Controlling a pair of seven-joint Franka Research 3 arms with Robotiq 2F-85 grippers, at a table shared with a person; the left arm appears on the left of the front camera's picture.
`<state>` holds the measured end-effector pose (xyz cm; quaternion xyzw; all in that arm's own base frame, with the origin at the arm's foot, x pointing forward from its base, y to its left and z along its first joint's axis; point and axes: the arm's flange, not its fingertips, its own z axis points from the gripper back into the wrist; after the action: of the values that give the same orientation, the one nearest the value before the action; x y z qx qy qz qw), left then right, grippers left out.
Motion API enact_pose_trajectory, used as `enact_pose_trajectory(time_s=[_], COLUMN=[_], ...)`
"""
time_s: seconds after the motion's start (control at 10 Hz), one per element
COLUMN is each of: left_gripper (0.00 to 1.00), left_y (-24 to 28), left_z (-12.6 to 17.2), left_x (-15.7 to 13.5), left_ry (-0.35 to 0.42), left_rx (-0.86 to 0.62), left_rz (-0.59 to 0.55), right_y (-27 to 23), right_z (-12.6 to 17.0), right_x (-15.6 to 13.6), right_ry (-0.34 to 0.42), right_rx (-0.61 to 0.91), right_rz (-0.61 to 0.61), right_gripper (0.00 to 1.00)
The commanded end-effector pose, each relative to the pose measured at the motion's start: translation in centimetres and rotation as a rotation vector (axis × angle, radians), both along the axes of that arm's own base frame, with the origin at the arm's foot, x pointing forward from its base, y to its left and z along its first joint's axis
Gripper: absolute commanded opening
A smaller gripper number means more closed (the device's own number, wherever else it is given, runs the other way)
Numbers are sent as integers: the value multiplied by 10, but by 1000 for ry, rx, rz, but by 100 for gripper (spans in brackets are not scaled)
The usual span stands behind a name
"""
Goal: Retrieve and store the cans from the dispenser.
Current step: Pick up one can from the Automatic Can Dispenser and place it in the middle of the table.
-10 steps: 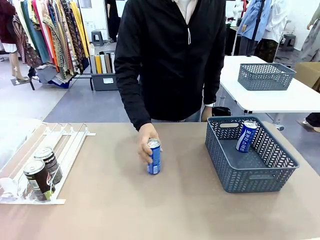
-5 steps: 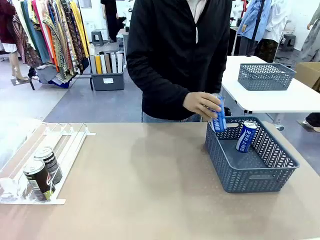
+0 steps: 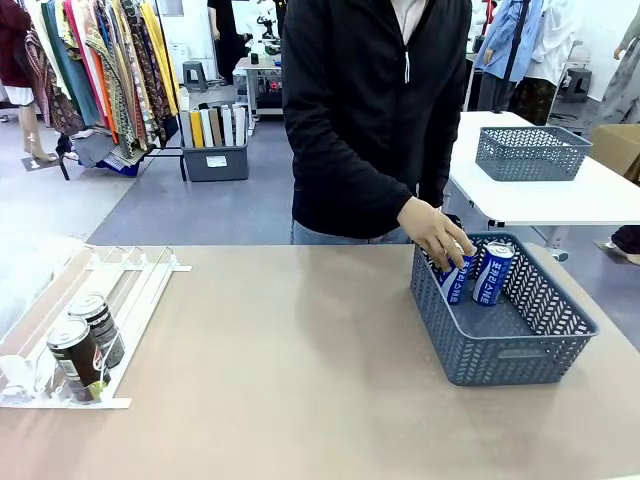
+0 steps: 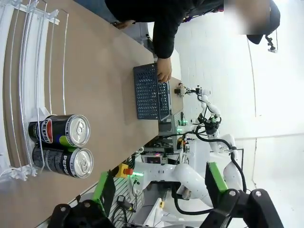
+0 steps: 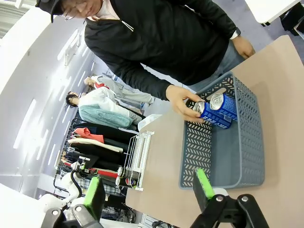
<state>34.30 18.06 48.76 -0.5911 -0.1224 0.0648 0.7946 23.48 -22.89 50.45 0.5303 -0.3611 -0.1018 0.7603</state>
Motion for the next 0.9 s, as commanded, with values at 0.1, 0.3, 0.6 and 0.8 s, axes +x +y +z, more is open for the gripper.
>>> enact_pose_trajectory(time_s=[0.1, 0.3, 0.6, 0.8], left_gripper=[100, 100, 100, 100], left_y=[0, -14, -82, -119], left_z=[1, 13, 52, 58], left_x=[-3, 3, 7, 11], left_ry=[-18, 88, 250, 292], left_rx=[0, 141, 825, 1028], left_rz=[-12, 14, -48, -61], right_y=[0, 0, 0, 0], right_z=[2, 2, 2, 2], right_x=[3, 3, 3, 3], right_ry=[-37, -37, -37, -37], right_rx=[3, 3, 3, 3], right_rz=[0, 0, 0, 0], right_gripper=[100, 100, 100, 100])
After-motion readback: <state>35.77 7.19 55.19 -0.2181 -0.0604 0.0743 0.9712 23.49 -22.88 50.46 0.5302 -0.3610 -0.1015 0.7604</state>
